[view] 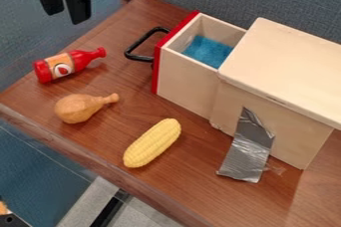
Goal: Put the drumstick in the drawer
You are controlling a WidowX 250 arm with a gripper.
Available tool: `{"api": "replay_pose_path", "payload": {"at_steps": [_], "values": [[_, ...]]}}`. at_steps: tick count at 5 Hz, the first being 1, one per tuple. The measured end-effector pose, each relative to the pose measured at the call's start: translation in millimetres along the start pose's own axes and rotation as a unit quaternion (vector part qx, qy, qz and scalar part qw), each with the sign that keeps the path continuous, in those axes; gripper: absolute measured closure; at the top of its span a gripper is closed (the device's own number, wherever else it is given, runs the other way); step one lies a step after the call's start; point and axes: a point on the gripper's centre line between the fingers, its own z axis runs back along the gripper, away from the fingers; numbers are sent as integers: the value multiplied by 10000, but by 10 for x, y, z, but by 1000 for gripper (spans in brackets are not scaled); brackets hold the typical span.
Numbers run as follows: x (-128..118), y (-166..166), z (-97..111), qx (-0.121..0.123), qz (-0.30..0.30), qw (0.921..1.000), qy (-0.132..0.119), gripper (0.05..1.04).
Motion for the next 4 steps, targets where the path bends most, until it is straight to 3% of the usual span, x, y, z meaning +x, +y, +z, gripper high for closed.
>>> {"api": "replay_pose_path", "payload": {"at_steps": [2, 4], "values": [[-45, -79, -183, -186, -80, 9996, 208, 85], [-66, -403, -181, -34, -679, 9977, 78, 85]]}}
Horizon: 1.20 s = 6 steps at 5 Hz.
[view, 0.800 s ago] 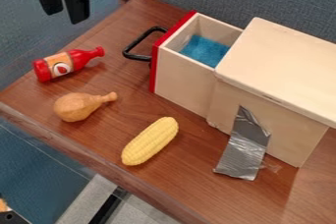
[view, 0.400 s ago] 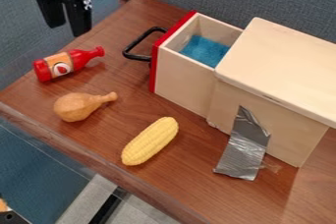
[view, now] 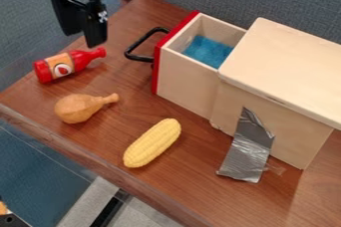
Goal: Put the drumstick in the drawer
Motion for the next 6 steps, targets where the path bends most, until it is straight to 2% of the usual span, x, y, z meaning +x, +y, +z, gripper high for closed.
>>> {"api": "replay_pose_path", "payload": {"at_steps": [1, 2, 4, 6], "values": [[-6, -112, -46, 394, -369, 9985, -106, 85], [-11, -152, -113, 542, -587, 9967, -154, 85], [-26, -146, -214, 597, -822, 9948, -99, 85], [-8, -110, -402, 521, -1030, 9933, -13, 85]]}}
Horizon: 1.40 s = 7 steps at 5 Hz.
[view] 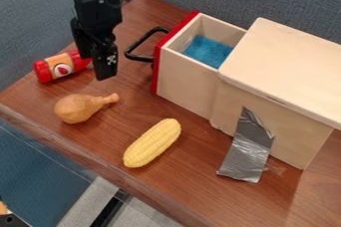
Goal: Put the drumstick in the drawer
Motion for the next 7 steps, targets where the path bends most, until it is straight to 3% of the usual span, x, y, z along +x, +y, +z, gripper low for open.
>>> {"api": "replay_pose_path", "payload": {"at_steps": [3, 7], "values": [[60, -149, -344, -208, -345, 9989, 222, 85], [-56, -190, -504, -330, -328, 9977, 499, 85]]}}
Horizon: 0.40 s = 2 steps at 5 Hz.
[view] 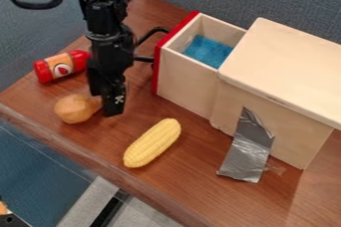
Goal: Put the drumstick in the drawer
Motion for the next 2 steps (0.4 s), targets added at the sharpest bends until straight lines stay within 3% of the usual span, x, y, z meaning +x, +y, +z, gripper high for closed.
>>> {"api": "replay_pose_path", "payload": {"at_steps": [1, 2], "values": [[-41, 35, -39, -4, 145, 9999, 35, 140], [-74, 58, -68, 69, 200, 9998, 35, 438]]}}
